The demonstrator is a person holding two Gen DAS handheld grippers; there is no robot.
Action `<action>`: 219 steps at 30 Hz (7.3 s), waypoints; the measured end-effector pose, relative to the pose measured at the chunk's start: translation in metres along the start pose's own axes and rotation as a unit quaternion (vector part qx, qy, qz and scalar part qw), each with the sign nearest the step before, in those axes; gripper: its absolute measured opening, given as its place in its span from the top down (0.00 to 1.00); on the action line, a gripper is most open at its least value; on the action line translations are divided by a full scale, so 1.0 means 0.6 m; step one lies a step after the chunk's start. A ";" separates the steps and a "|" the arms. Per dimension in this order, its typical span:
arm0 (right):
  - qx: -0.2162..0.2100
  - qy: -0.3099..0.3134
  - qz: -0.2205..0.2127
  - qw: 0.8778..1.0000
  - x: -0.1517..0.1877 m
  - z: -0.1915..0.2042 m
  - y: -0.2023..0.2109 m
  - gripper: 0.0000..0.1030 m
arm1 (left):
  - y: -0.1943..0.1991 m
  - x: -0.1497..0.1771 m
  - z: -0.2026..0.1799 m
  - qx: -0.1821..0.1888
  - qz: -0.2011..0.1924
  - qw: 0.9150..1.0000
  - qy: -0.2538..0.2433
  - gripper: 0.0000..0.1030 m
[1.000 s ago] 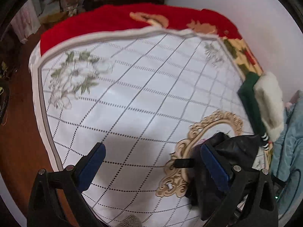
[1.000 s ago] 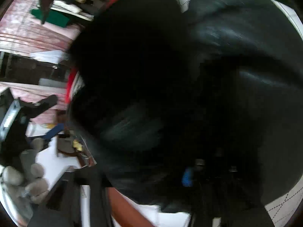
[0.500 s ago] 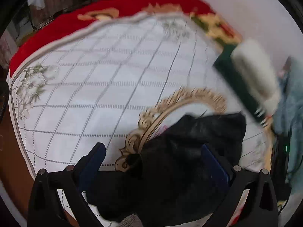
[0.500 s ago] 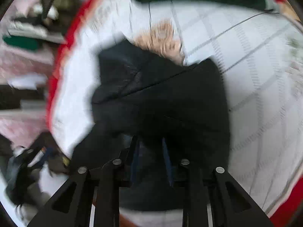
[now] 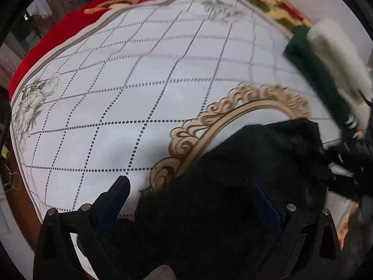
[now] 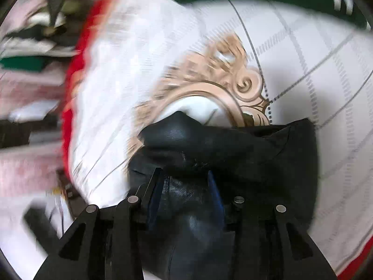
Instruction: Fold large clothes
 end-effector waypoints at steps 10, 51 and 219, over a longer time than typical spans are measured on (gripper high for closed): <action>-0.091 0.020 -0.048 0.994 0.023 -0.039 0.146 0.26 | 0.082 0.053 0.035 0.014 -0.015 0.998 0.065 0.01; -0.364 -0.071 0.028 0.928 0.121 -0.050 0.035 0.60 | 0.091 0.062 0.088 0.161 -0.071 0.960 0.219 0.69; 0.292 0.038 -0.505 0.811 0.506 0.454 1.127 0.00 | 0.921 -0.093 -0.222 0.120 -0.339 0.886 -0.294 0.00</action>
Point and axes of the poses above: each gripper's, at about its wrist camera, not at the fingertips, and y roughly against the way its jaws point, z to its left, x to its underside, the point moved 6 cm from there along -y, roughly the way its jaws point, and after that the axes turned 5 degrees about -z, right-handed, at the moved point
